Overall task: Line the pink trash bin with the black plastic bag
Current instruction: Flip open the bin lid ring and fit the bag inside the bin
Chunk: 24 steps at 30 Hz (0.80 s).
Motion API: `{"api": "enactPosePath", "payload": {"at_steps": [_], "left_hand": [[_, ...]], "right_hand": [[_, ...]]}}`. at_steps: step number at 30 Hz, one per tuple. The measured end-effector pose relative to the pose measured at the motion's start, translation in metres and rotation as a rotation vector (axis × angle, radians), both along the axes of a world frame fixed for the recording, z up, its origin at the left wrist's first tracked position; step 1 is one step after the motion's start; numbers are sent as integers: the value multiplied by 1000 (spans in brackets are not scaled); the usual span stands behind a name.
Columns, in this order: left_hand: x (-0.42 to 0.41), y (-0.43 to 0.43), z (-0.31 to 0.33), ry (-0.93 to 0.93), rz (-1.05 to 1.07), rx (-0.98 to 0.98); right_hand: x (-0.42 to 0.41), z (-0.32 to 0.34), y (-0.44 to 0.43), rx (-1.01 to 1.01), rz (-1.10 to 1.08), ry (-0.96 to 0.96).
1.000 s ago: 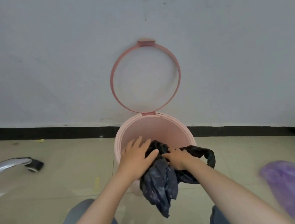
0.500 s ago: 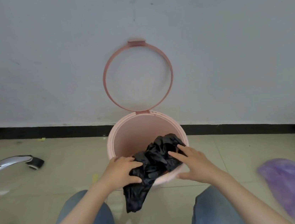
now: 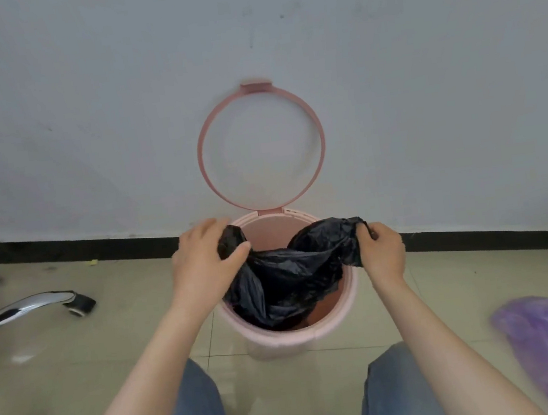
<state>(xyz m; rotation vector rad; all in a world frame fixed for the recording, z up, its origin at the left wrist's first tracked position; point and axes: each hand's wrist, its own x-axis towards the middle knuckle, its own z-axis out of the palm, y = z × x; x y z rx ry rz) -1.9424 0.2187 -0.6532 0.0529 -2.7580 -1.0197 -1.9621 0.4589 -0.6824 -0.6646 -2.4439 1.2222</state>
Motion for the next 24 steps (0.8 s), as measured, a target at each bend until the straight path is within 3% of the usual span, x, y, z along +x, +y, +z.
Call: {"api": "enactPosePath", "payload": {"at_steps": [2,6,10,14,18,20,22,24], "left_hand": [[16,19,-5,49,-143,-285],[34,39,-45,-203,-450,-680],[39,25,-75,-334,-463,-804],[33,-6,-81,-280,-495,-748],[27,-30,-88,-57,-513,-784],[23,-34,-86,-132,-495,-654],[23,-32,-85,-205,-459,-569],[24,-35,-88,-214,-451,-591]], "right_hand": [[-3,-3,-1,-22,20,-40],[-2,-10,-3,-9,67,-100],[-2,-12,1,-212,117,-64],[2,4,3,-367,239,44],[21,-4,-2,-37,279,248],[36,-18,-3,177,342,354],[46,-36,0,357,499,330],[48,-50,6,530,677,183]]}}
